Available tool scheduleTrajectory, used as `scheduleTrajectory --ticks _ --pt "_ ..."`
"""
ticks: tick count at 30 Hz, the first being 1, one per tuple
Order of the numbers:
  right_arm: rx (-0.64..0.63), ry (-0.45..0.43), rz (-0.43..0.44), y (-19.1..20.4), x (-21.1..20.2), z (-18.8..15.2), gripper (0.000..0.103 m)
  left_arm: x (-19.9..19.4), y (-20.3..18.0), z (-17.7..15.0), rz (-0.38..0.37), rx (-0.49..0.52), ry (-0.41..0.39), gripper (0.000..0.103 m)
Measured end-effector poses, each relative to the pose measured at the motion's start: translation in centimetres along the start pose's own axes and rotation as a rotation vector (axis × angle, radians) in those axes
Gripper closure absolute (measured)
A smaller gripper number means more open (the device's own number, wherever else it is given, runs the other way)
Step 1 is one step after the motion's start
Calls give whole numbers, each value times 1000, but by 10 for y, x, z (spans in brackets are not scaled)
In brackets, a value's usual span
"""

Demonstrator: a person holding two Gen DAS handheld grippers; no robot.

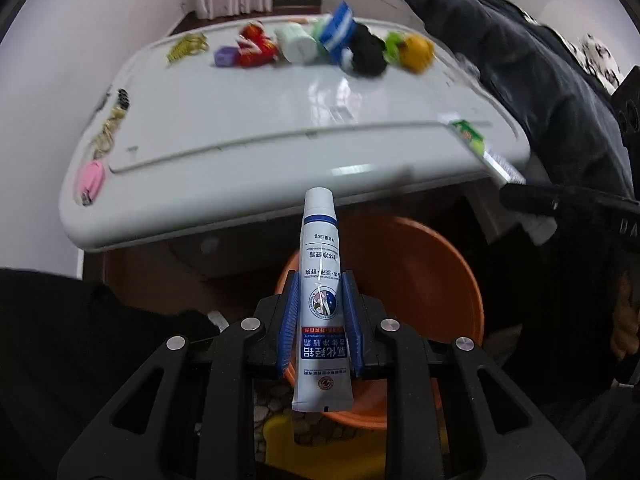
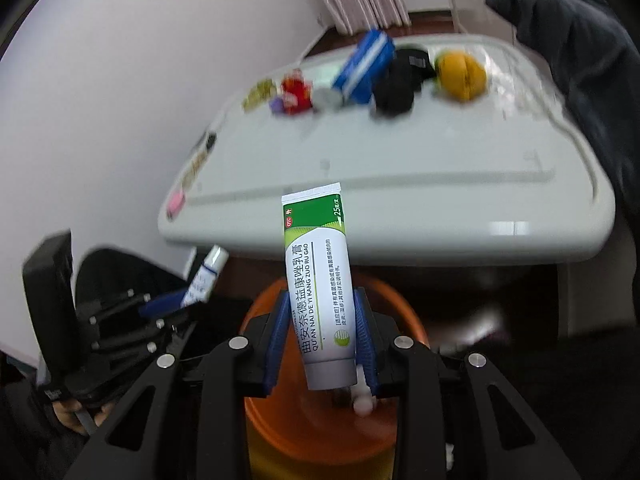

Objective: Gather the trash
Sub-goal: 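Release both tubes into the orange bucket, then grasp the yellow-green duck toy with the right tool while the left tool grasps the blue pouch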

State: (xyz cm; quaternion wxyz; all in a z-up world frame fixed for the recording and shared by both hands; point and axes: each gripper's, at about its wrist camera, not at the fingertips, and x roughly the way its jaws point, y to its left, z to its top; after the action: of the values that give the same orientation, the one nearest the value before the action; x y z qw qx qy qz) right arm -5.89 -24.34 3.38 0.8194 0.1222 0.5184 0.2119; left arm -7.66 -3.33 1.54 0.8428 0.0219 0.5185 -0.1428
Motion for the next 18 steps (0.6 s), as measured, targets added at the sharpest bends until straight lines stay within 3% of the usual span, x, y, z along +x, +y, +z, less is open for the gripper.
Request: scheduleTrajectory --ticks 4,5,6,7,12,18 --pt "25 79 8 -2 14 -22 68 6 -7 -4 -40 25 41 78" --pt "33 95 6 -3 17 -24 62 10 -7 -4 -53 25 63 60" --pt "46 115 -14 -6 22 -25 41 14 -9 -7 -56 24 83 43" --pt "57 113 -45 -8 24 -25 34 19 -8 -8 -50 20 102 17" --pt "55 35 -58 -13 8 0 34 22 2 -5 -46 -28 112 16" --pt "23 -127 -169 -41 -7 84 34 21 14 34 -6 -68 32 16"
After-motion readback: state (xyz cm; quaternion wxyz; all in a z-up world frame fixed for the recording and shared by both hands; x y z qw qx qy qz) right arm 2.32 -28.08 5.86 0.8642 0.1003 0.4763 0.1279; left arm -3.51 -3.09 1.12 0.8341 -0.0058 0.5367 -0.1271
